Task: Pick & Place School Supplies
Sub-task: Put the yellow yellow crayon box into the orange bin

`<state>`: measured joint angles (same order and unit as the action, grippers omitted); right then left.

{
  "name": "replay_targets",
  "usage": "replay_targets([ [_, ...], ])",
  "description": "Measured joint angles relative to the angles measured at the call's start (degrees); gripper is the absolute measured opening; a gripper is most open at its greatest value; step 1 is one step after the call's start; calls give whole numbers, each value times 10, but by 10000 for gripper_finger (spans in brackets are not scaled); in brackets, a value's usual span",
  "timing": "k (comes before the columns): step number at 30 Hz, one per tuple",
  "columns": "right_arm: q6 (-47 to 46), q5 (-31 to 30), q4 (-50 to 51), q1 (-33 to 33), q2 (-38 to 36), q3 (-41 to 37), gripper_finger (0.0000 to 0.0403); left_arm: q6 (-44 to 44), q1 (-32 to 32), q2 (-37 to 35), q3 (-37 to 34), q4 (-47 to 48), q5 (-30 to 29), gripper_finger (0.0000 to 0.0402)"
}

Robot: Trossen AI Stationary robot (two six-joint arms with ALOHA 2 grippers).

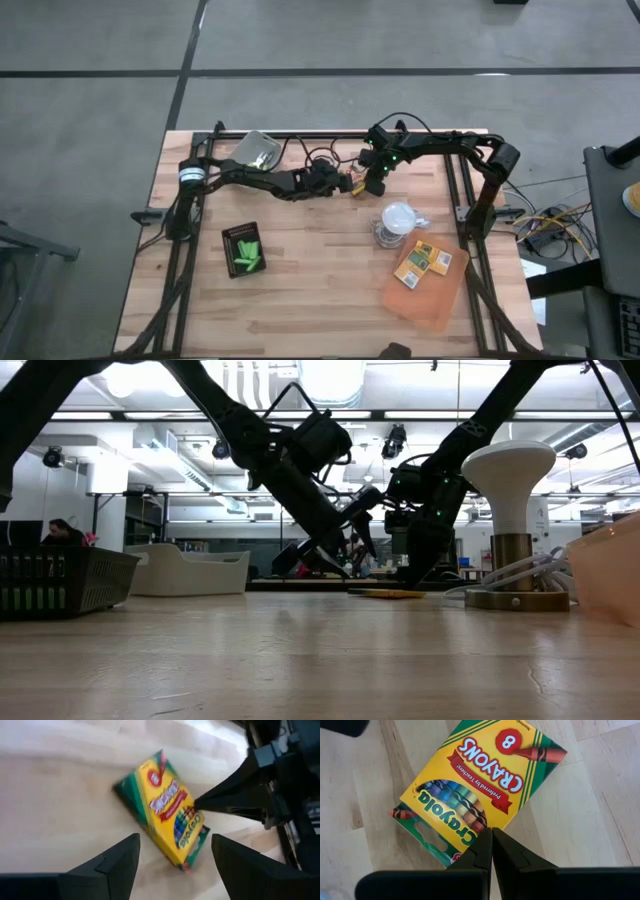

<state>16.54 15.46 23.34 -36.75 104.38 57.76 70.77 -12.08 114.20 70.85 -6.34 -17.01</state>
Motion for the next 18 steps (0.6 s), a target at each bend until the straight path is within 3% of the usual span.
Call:
replay_targets([
  [4, 1, 0, -1, 0, 0, 0, 8, -36, 2, 1, 0, -3, -1, 252],
  [9, 1, 0, -3, 0, 0, 0, 8, -178, 11, 1, 0, -14, 19, 252],
  [13, 1, 0, -4, 0, 1, 0, 8, -185, 16, 1, 0, -27, 71, 252],
  [18, 1, -1, -18, 0, 2, 0, 8, -132, 18, 1, 0, -25, 28, 252],
])
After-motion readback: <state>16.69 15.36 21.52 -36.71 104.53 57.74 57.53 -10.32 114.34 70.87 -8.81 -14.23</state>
